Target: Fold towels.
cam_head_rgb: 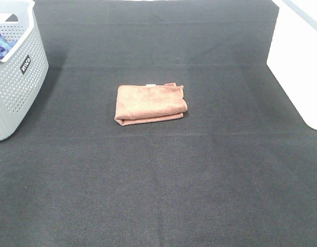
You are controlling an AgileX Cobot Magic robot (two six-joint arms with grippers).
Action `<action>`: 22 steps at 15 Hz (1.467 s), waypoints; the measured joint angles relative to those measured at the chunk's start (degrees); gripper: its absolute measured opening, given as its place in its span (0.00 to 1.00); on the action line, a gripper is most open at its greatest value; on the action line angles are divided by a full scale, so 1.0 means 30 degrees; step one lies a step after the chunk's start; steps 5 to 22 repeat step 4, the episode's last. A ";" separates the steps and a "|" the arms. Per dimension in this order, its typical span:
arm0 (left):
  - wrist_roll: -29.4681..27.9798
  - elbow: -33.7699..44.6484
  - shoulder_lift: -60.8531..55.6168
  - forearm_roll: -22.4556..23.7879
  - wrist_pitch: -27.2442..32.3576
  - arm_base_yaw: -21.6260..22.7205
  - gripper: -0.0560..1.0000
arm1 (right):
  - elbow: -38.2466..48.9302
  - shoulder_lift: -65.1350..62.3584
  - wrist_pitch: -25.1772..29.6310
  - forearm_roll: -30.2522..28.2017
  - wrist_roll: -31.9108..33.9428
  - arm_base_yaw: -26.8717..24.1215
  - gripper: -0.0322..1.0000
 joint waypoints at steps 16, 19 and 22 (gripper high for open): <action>0.0000 0.0000 0.0000 0.0000 0.0000 0.0000 0.76 | 0.0000 0.0000 0.0000 0.0000 0.0000 0.0000 0.76; 0.0000 0.0000 0.0000 0.0000 0.0000 0.0000 0.76 | 0.0000 0.0000 0.0000 0.0000 0.0000 0.0000 0.76; 0.0000 0.0000 0.0000 0.0000 0.0000 0.0000 0.76 | 0.0000 0.0000 0.0000 0.0000 0.0000 0.0000 0.76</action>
